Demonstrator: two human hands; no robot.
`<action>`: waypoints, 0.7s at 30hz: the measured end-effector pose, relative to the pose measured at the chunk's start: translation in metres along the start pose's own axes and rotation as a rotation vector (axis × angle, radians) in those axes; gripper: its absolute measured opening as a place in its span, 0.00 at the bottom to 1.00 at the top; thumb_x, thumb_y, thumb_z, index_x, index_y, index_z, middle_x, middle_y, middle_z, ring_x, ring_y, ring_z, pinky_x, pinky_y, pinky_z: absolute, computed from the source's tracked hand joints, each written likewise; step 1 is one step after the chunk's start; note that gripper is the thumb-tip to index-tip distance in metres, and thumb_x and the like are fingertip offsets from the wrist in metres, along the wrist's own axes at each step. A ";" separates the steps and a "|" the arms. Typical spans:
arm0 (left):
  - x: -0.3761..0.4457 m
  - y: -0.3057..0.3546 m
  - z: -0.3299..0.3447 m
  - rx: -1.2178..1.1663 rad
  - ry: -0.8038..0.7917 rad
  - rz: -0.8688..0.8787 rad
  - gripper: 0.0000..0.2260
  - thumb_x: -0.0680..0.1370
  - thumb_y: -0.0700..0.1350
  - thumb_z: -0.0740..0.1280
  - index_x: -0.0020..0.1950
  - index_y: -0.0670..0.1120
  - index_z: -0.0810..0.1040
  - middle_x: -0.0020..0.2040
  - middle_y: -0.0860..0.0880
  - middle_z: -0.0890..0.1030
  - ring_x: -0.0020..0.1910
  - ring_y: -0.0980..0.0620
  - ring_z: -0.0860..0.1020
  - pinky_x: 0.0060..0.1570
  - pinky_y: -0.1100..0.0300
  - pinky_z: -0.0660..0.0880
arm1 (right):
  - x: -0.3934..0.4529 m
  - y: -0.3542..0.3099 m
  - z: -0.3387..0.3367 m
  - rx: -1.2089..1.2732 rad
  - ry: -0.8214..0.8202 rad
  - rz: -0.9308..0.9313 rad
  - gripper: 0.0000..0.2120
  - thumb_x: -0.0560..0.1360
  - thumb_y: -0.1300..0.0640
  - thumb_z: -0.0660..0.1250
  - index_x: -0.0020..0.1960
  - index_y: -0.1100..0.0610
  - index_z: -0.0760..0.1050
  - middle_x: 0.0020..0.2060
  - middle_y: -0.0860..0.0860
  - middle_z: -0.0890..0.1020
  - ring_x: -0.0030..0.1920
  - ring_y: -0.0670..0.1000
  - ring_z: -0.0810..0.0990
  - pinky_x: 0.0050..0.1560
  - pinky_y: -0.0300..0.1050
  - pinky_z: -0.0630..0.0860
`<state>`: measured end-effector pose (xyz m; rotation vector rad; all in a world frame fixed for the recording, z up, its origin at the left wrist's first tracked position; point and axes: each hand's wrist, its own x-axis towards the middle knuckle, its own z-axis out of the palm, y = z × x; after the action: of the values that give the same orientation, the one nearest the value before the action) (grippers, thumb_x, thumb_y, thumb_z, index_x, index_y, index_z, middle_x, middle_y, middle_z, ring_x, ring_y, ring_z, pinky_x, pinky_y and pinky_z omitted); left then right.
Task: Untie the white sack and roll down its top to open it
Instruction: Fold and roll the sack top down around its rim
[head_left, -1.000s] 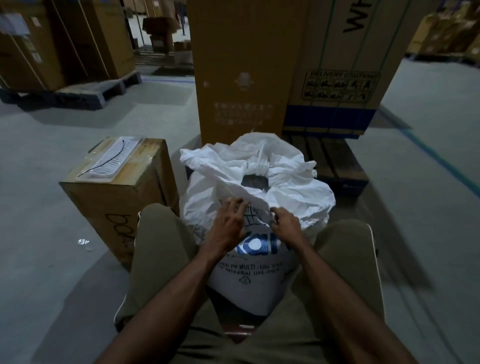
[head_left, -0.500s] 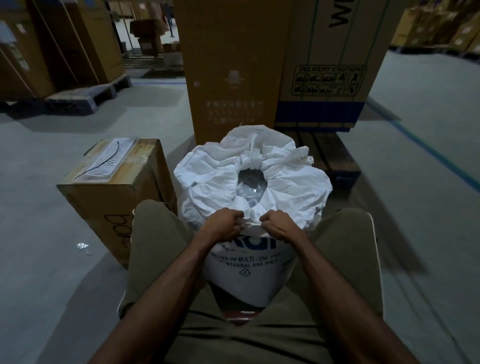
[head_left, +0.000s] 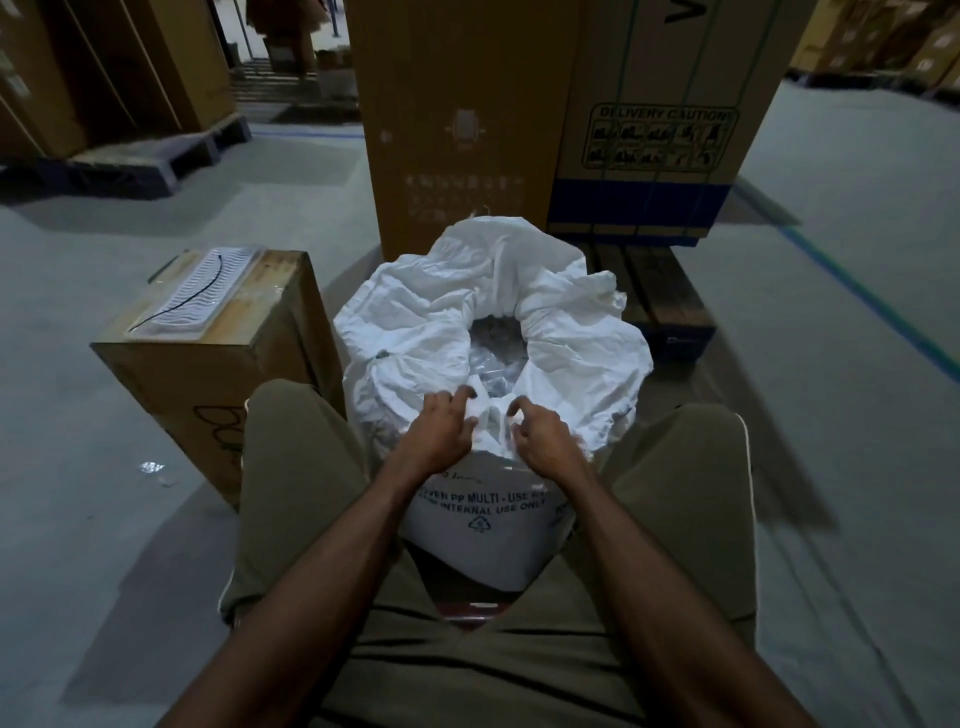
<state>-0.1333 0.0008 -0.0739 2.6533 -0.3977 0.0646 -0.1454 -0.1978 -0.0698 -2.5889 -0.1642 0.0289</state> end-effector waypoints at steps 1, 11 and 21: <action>0.003 -0.001 0.002 0.107 0.027 0.055 0.23 0.78 0.51 0.67 0.72 0.48 0.69 0.62 0.40 0.76 0.64 0.40 0.71 0.65 0.45 0.71 | 0.001 -0.004 0.003 -0.062 0.047 -0.009 0.11 0.78 0.57 0.64 0.60 0.51 0.71 0.50 0.56 0.83 0.46 0.59 0.81 0.46 0.54 0.79; 0.060 -0.019 -0.033 0.285 -0.351 0.060 0.27 0.82 0.65 0.55 0.80 0.58 0.61 0.76 0.44 0.67 0.67 0.37 0.74 0.62 0.44 0.72 | 0.067 0.020 0.000 -0.289 -0.297 0.078 0.33 0.80 0.28 0.51 0.80 0.42 0.59 0.80 0.56 0.56 0.79 0.65 0.52 0.76 0.68 0.48; 0.104 -0.065 -0.052 0.280 -0.435 -0.198 0.36 0.75 0.70 0.65 0.79 0.58 0.61 0.77 0.42 0.65 0.69 0.36 0.73 0.69 0.41 0.68 | 0.114 0.040 -0.021 -0.291 -0.410 0.074 0.34 0.79 0.28 0.53 0.75 0.49 0.69 0.76 0.59 0.66 0.71 0.63 0.71 0.71 0.61 0.67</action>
<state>-0.0143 0.0520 -0.0440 2.9630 -0.2736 -0.5661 -0.0266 -0.2286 -0.0714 -2.8469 -0.2356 0.6062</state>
